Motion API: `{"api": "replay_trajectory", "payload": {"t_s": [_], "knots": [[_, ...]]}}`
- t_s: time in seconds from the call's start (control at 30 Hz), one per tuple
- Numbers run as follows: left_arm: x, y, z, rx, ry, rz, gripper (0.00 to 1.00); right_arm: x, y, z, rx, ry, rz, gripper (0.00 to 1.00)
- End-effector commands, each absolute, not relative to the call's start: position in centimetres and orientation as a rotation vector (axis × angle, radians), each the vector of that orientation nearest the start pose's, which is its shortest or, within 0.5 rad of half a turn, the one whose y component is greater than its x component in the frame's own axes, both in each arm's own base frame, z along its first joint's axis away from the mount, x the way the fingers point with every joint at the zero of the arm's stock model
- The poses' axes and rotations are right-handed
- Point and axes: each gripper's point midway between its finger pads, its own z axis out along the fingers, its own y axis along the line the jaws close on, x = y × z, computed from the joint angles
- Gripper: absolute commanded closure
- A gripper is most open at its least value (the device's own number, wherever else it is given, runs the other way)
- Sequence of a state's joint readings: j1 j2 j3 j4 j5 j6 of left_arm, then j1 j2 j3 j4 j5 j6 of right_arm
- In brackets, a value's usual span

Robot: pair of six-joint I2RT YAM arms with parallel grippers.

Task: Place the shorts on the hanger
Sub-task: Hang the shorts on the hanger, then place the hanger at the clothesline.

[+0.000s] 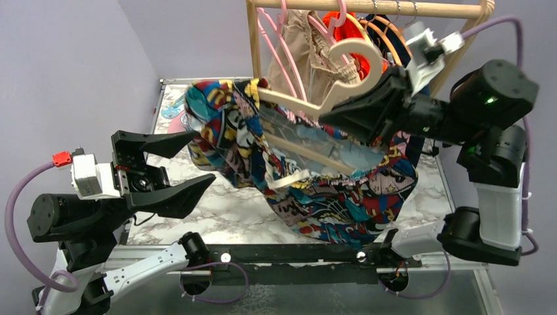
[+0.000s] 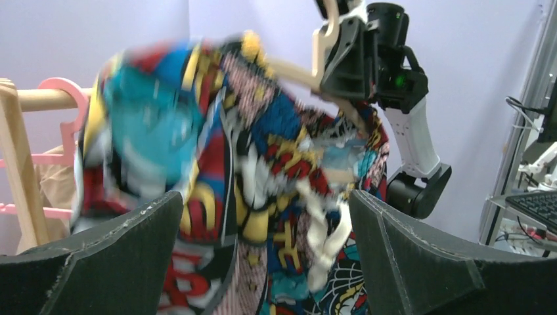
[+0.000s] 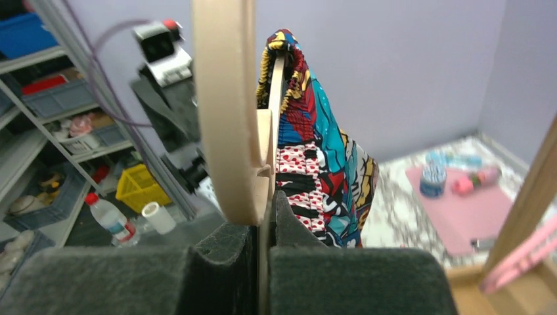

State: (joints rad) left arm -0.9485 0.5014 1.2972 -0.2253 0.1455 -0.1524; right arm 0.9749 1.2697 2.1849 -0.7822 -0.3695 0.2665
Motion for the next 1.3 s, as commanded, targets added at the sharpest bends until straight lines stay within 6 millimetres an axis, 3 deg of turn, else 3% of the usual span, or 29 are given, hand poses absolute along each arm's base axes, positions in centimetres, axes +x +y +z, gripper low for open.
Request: {"api": "replay_trajectory", "payload": {"t_s": [0.0, 0.07, 0.17, 0.27, 0.33, 0.4, 0.47, 0.53, 0.6, 0.7, 0.83, 0.93, 1.0, 1.1, 1.17, 1.27], "knots": [[5.0, -10.6, 57.9, 0.426, 0.848, -1.080, 0.01, 5.8, 25.4, 64.1, -0.919, 1.136, 1.363, 0.99], [4.3, -9.3, 58.6, 0.416, 0.808, -1.064, 0.01, 7.0, 25.7, 62.5, -0.907, 1.196, 1.312, 0.99], [3.3, -7.5, 59.6, 0.403, 0.766, -1.038, 0.01, 10.5, 26.5, 57.6, -0.874, 1.377, 1.149, 0.99], [2.9, -6.8, 60.1, 0.418, 0.769, -1.013, 0.01, 13.6, 26.1, 53.2, -0.851, 1.534, 0.952, 0.99], [2.9, -6.8, 60.2, 0.434, 0.777, -1.002, 0.01, 14.6, 25.7, 51.5, -0.839, 1.586, 0.880, 0.99], [3.0, -6.9, 60.4, 0.440, 0.778, -0.991, 0.01, 12.8, 25.9, 52.1, -0.912, 1.538, 0.958, 0.99], [3.1, -6.8, 60.6, 0.437, 0.775, -0.978, 0.01, 7.1, 25.9, 55.6, -1.075, 1.329, 1.208, 0.99], [3.2, -6.7, 60.9, 0.437, 0.766, -0.965, 0.01, 1.5, 24.1, 59.3, -1.215, 1.084, 1.406, 0.99], [3.3, -6.9, 61.0, 0.445, 0.763, -0.953, 0.01, -1.0, 22.5, 61.2, -1.264, 0.948, 1.464, 0.99], [3.6, -7.3, 60.8, 0.459, 0.763, -0.938, 0.01, 0.4, 22.9, 60.3, -1.223, 1.011, 1.403, 0.99], [3.8, -7.1, 60.9, 0.449, 0.760, -0.925, 0.01, 5.8, 25.3, 55.1, -1.124, 1.299, 1.240, 0.99], [4.1, -7.1, 60.6, 0.446, 0.775, -0.912, 0.01, 9.8, 25.2, 52.4, -1.008, 1.466, 1.054, 0.99], [4.4, -7.3, 60.3, 0.445, 0.795, -0.905, 0.01, 10.2, 24.7, 52.6, -0.979, 1.474, 1.027, 0.99], [5.0, -7.8, 59.5, 0.447, 0.832, -0.899, 0.01, 8.7, 24.0, 54.3, -0.996, 1.408, 1.073, 0.99], [5.5, -8.4, 58.7, 0.452, 0.857, -0.897, 0.01, 8.8, 23.9, 53.7, -1.004, 1.422, 1.063, 0.99], [6.7, -9.8, 57.1, 0.469, 0.908, -0.890, 0.01, 9.3, 24.1, 51.2, -1.023, 1.505, 1.034, 0.99]]}}
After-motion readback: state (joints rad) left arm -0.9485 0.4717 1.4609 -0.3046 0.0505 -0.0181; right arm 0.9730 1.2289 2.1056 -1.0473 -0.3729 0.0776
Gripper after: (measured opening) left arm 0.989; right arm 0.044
